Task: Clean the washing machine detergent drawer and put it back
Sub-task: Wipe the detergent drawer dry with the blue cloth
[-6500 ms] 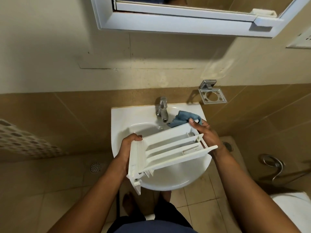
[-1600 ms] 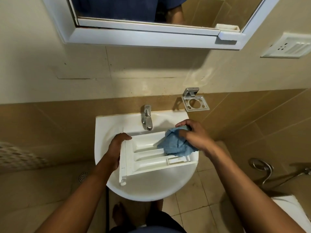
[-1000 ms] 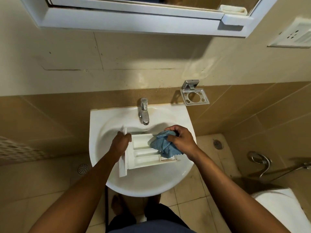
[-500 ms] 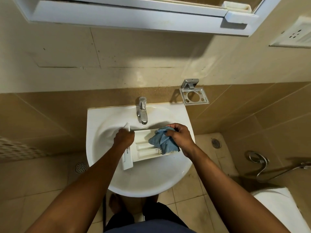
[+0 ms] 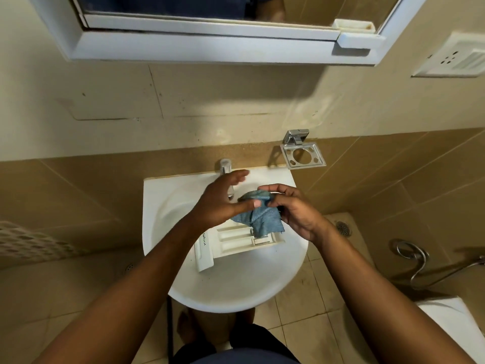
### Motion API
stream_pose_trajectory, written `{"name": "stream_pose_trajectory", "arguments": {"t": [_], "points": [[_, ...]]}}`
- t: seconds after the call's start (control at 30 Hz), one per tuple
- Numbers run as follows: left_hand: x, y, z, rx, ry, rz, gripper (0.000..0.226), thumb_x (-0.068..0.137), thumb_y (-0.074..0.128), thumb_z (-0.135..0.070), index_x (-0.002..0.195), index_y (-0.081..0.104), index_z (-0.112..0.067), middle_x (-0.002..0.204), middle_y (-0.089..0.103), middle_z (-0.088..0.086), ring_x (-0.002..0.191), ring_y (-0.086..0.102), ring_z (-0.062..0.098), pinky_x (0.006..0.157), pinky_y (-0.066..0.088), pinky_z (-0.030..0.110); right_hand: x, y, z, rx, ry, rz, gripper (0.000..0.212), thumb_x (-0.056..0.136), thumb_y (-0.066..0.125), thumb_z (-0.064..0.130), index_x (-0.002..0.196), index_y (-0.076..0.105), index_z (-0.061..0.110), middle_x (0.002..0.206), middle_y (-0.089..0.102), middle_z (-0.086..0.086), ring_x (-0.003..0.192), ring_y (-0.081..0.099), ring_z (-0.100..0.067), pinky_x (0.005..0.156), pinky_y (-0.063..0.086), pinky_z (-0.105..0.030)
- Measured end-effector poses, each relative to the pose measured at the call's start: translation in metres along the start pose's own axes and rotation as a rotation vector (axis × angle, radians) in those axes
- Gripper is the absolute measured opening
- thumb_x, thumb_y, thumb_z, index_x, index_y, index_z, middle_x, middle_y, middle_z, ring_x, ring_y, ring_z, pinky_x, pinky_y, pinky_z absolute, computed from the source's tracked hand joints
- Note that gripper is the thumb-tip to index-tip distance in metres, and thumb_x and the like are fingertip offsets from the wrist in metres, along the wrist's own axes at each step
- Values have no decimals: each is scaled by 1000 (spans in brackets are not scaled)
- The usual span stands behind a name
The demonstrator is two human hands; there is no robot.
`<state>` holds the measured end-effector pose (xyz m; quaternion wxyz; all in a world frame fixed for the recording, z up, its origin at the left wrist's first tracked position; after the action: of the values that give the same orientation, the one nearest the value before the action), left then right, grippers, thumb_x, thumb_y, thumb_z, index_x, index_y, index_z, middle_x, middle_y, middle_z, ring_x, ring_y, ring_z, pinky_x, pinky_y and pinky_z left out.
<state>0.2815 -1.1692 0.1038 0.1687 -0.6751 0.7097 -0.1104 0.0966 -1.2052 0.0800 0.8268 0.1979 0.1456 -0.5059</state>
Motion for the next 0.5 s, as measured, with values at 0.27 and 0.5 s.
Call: {"name": "stream_pose_trajectory", "arguments": {"t": [0.27,0.5], "points": [[12,-23,-37,140,68,24,11,97,70,-12,97,81,-13,85,75,-7,80,68,3,74,54,24,-13,4,38,-204,-95,106,55,74,88,8,125,67,5,116,73,-25,104,70,-33,92,56,-43],[-10,-25,-42,-594,-1,49,12,97,65,-9,98,76,-11,93,69,2,88,62,16,75,52,29,-34,21,54,215,-145,320,51,79,69,1,129,58,-7,113,65,-20,104,64,-29,95,50,-40]]}}
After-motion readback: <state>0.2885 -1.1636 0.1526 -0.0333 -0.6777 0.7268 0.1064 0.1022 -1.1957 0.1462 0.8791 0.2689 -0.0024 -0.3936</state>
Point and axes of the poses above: each hand's wrist, its own x-axis towards the middle knuckle, its own y-axis out of the palm, z = x × y, the point moved 8 cm from there along x, towards the middle knuckle
